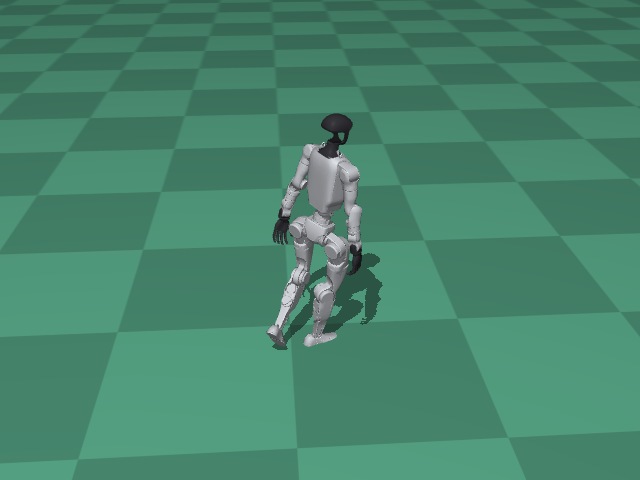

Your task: Walk run

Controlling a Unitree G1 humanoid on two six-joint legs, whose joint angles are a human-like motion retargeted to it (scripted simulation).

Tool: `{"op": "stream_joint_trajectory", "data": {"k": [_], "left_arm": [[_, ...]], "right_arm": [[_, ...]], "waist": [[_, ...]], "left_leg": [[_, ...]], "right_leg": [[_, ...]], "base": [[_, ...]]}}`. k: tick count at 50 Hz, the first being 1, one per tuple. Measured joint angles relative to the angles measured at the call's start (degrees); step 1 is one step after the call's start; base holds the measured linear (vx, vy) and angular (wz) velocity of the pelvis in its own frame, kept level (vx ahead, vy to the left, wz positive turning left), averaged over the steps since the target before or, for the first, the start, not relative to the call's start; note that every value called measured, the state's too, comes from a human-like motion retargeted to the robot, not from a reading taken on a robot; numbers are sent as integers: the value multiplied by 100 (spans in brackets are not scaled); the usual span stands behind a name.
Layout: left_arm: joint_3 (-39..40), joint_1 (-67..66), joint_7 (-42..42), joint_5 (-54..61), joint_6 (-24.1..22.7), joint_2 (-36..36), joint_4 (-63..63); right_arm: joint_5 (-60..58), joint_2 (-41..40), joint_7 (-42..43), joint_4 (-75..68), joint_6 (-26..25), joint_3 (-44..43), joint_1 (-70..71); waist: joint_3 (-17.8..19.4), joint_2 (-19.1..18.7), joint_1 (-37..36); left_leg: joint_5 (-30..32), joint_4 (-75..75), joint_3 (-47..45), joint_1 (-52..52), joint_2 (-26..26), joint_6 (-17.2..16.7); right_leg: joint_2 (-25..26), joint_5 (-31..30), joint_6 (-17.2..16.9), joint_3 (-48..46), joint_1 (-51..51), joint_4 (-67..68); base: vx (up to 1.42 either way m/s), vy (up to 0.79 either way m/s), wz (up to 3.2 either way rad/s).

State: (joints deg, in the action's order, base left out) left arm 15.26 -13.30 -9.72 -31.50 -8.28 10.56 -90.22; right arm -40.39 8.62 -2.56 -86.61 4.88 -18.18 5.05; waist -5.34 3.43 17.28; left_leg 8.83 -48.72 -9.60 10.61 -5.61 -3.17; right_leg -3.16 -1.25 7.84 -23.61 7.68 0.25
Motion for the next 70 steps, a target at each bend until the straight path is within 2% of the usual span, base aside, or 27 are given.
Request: {"op": "stream_joint_trajectory", "data": {"k": [2,5,10,14,16,17,18,20,22,25,27,29,30,32,35,38,45,47,50,52,54,57,61,63,65,68,70], "left_arm": [[96,-260,-108,-71,6,-37,-47],[342,-593,-203,-162,77,-127,-99],[738,-829,-194,35,253,-201,-309],[1002,-824,-266,198,298,-181,-334],[1096,-775,-247,309,282,-165,-324],[1137,-739,-227,376,275,-159,-325],[1168,-691,-201,452,275,-157,-332],[1231,-630,-156,592,270,-165,-338],[1229,-558,-146,707,236,-132,-362],[1173,-383,-97,873,187,-58,-381],[1111,-106,-17,1040,112,-13,-333],[959,263,125,1296,6,-17,-224],[880,467,199,1442,-44,-27,-150],[770,897,250,1706,-109,-48,70],[604,1411,20,1903,-202,-157,522],[227,1815,-343,2081,-392,-175,1045],[-464,2508,-681,2028,-777,130,1788],[-531,2598,-628,1883,-806,171,1797],[-561,2600,-474,1710,-784,143,1669],[-514,2506,-406,1632,-745,103,1479],[-441,2329,-400,1535,-687,32,1245],[-304,1892,-441,1274,-518,-51,801],[7,1223,-245,790,-64,-135,144],[172,916,-115,719,57,-117,-228],[256,652,-243,730,126,-16,-507],[463,258,-512,510,468,51,-499],[737,23,-507,319,557,23,-397]], "right_arm": [[72,4,-56,251,93,76,222],[233,38,-124,569,246,196,521],[295,64,-242,983,376,236,766],[268,57,-189,1090,476,212,698],[188,46,-165,988,487,210,627],[119,40,-163,890,473,211,591],[21,37,-171,756,444,207,554],[-226,11,-191,461,335,227,415],[-519,-47,-145,122,151,211,188],[-847,-149,79,-417,-112,160,-272],[-818,-193,238,-742,-179,192,-561],[-712,-167,253,-998,-139,217,-788],[-682,-142,195,-1079,-125,226,-880],[-802,-164,23,-1078,-232,184,-1056],[-1049,-139,1,-1046,-332,28,-1333],[-1036,-92,49,-1059,-300,-58,-1503],[-763,-68,-123,-1079,-348,-249,-1597],[-666,-66,-132,-1079,-337,-271,-1570],[-616,-38,-84,-1078,-296,-282,-1507],[-612,-17,-43,-1079,-291,-288,-1414],[-587,23,-47,-1079,-302,-311,-1305],[-517,70,-74,-1077,-325,-399,-1163],[-267,178,-131,-1037,-274,-418,-802],[-125,242,-164,-971,-226,-315,-550],[-17,263,-166,-824,-177,-211,-312],[173,313,-182,-573,-106,-84,7],[263,356,-218,-376,-47,-51,163]], "waist": [[49,11,-151],[170,28,-519],[413,-88,-903],[480,-37,-1141],[493,20,-1218],[489,50,-1280],[466,97,-1348],[398,231,-1531],[251,328,-1616],[-73,428,-1507],[-94,283,-1379],[17,237,-1232],[82,289,-1204],[11,-90,-1440],[29,-341,-1244],[62,-495,-844],[289,-237,-364],[375,-166,-245],[487,-125,-136],[497,-121,-180],[443,-91,-130],[323,-147,124],[285,-252,-10],[316,-196,-49],[278,-130,49],[261,-143,101],[277,-77,-191]], "left_leg": [[-492,344,-198,318,197,397],[-793,1240,-597,711,442,691],[-543,3278,-308,1074,148,570],[-780,4629,-826,1235,-56,430],[-917,5000,-1123,1172,-166,472],[-868,5031,-1166,1130,-192,599],[-682,4916,-1132,1098,-204,935],[-500,4755,-1168,1047,-191,1324],[-146,4786,-1327,880,-182,1411],[-523,4681,-1207,677,-178,1475],[-748,4569,-957,498,-61,1493],[-973,4492,-682,196,-172,1582],[-1085,4461,-614,36,-287,1621],[-1224,4445,-599,9,211,1560],[-1435,4364,-246,-204,226,1646],[-1552,4326,292,-418,89,1710],[-1855,4291,1084,-1184,-553,1817],[-1928,4302,1359,-1478,-690,1815],[-2011,4310,1717,-1905,-783,1787],[-2051,4258,1738,-2089,-758,1742],[-1951,4153,1802,-2197,-833,1719],[-1462,3743,1982,-2271,-766,1494],[313,2501,1583,-1873,-588,836],[1049,1491,1029,-1445,-420,462],[1549,564,352,-974,-37,431],[577,-272,-165,-324,530,759],[140,-400,-153,131,402,719]], "right_leg": [[101,81,-5,81,-113,10],[284,200,15,344,-277,64],[731,477,44,467,-739,53],[876,694,20,342,-1093,78],[915,717,9,241,-1239,147],[934,683,-2,225,-1299,202],[933,606,-24,258,-1332,270],[888,353,-104,441,-1423,455],[804,-207,-260,325,-1521,653],[695,-1680,-614,238,-1432,1227],[916,-2579,-776,555,-1091,2039],[879,-2875,-807,612,-597,3395],[773,-2875,-781,698,-335,4128],[1090,-2755,-586,751,8,4064],[936,-1687,-428,756,588,4413],[603,-844,-396,726,1105,4100],[-110,-456,-1144,1492,1608,1649],[-377,-348,-1338,1419,1674,969],[-511,-58,-2040,1719,1762,165],[-554,-38,-2264,1550,1756,48],[-555,-220,-2121,1771,1699,278],[-693,-733,-2004,1079,1421,395],[-379,-494,-1405,1846,1136,704],[-477,-329,-1037,1463,861,696],[-554,-147,-736,1030,614,638],[-418,105,-584,951,312,601],[-336,167,-505,800,109,491]], "base": [[58,-9,-106],[61,-6,-124],[57,-3,-70],[66,-6,-17],[72,-5,-9],[66,-5,-40],[75,-4,-57],[92,-1,-82],[99,0,-51],[107,2,9],[83,-1,61],[83,0,97],[82,3,19],[64,5,-26],[70,9,85],[67,6,152],[65,-5,112],[74,-13,116],[75,-18,88],[64,-20,48],[79,-22,80],[88,-31,133],[84,-31,46],[62,-17,52],[73,-28,105],[66,-28,118],[64,-24,19]]}}
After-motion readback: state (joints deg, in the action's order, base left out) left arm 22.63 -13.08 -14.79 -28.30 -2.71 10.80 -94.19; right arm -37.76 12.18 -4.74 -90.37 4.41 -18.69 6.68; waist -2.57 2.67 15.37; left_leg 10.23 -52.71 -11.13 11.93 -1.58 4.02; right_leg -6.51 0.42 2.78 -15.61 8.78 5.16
